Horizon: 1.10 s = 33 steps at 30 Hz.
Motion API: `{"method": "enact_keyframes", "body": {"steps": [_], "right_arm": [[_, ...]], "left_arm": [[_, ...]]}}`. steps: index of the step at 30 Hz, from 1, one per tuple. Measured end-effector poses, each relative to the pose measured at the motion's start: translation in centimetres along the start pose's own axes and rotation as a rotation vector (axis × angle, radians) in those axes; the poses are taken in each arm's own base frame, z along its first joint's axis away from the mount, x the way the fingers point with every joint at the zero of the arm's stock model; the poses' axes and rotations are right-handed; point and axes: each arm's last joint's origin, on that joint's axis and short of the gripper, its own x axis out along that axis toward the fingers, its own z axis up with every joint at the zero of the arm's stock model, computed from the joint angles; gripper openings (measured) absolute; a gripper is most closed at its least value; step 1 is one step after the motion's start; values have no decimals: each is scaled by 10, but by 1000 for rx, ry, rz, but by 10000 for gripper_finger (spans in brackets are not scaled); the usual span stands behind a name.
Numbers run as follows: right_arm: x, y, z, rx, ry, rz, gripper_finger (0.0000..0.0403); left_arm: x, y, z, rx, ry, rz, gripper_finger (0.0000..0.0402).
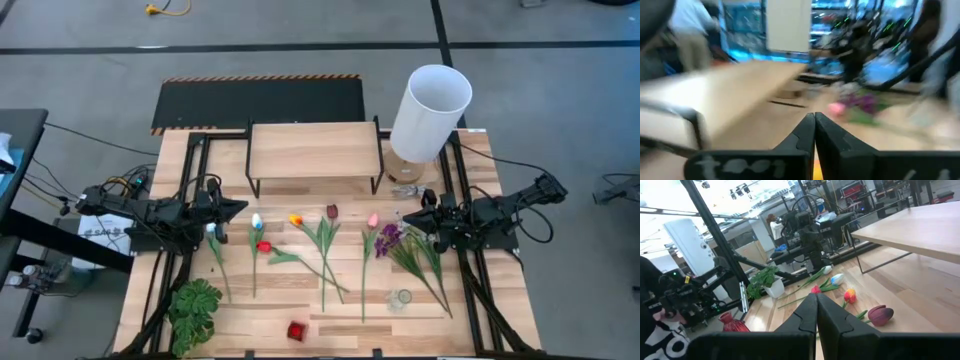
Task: Pick and place flowers into a vace then onto a shelf
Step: Put the transparent vase on the shelf
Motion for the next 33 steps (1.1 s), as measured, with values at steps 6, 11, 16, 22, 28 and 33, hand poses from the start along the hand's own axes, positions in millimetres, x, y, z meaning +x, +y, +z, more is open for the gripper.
{"method": "enact_keyframes", "body": {"steps": [6, 11, 16, 22, 28, 33], "right_arm": [[0, 0, 0, 0, 0, 0, 0], [0, 0, 0, -3, -2, -6, 0], [1, -4, 3, -104, -37, -78, 0], [1, -3, 10, 31, -114, -72, 0], [-2, -2, 27, 260, -305, -57, 0], [-12, 3, 53, 407, -560, 86, 0]], "left_arm": [[0, 2, 0, 348, 9, 67, 0], [0, 2, 0, 461, 11, 65, 0], [0, 0, 1, 199, -13, -13, 0], [-1, -4, 7, -468, -33, -160, 0], [-2, -3, 20, -843, -124, -219, 0], [-5, -2, 33, -970, -235, -290, 0]]}}
